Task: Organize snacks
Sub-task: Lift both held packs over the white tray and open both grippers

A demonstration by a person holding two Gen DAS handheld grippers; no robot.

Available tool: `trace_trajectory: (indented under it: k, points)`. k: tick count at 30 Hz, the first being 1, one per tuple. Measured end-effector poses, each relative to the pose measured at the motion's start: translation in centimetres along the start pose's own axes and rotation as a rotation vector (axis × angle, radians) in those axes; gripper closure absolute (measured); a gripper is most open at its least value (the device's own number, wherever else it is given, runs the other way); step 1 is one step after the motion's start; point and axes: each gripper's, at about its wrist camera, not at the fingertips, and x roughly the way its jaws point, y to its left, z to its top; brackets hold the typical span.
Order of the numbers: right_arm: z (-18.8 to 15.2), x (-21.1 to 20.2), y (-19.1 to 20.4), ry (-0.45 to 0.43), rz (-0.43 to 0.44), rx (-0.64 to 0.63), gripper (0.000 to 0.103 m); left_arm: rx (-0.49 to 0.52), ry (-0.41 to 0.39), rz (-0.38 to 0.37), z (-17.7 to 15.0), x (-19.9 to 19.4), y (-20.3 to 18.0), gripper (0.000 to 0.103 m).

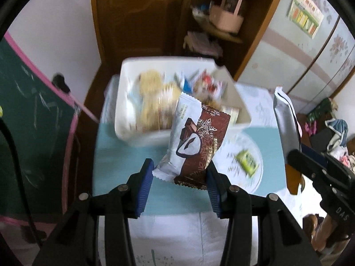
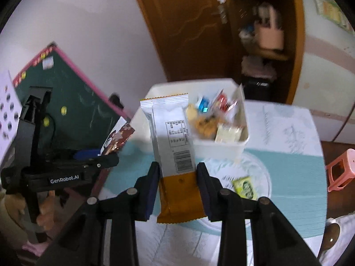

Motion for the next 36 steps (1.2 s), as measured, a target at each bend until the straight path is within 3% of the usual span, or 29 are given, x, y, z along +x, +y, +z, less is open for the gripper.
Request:
trace_trajectory:
  k: [8,13,20,29,31,32,33,36]
  points:
    - [6.1,-2.1,0.1,-0.146,-0.031,0.059,0.069,0.026,-0.128,0.061,7.1,-3.3,-1.8,0.058]
    - [10.1,-1.5,0.1,-0.199,-0.077,0.079,0.069,0.005,-0.160,0.094,11.2,-3.4,-1.4,0.058]
    - [13.1,1.0,0.0,-0.182,-0.133,0.101,0.068,-0.007,-0.146,0.151,14.5,-1.0,-0.4,0.058]
    - [13.5,5.8,-0.6,-0.086,-0.151,0.123,0.067,0.004,-0.059,0.182,15.1,4.1,1.3,0.056]
    - [13.5,7.1,-0.5,-0.064,-0.153,0.110,0.065,0.018,-0.032,0.177,15.1,5.1,1.5,0.033]
    - [13.5,7.5,-0.4,-0.053,-0.159,0.104,0.065,0.028,-0.020,0.181,15.0,5.5,1.6,0.011]
    - [13.4,8.0,-0.3,-0.041,-0.166,0.095,0.065,0.040,-0.017,0.192,14.8,5.9,1.7,0.006]
    - [12.7,9.6,-0.2,0.018,-0.175,0.068,0.060,0.071,-0.010,0.209,14.3,6.5,1.6,0.006]
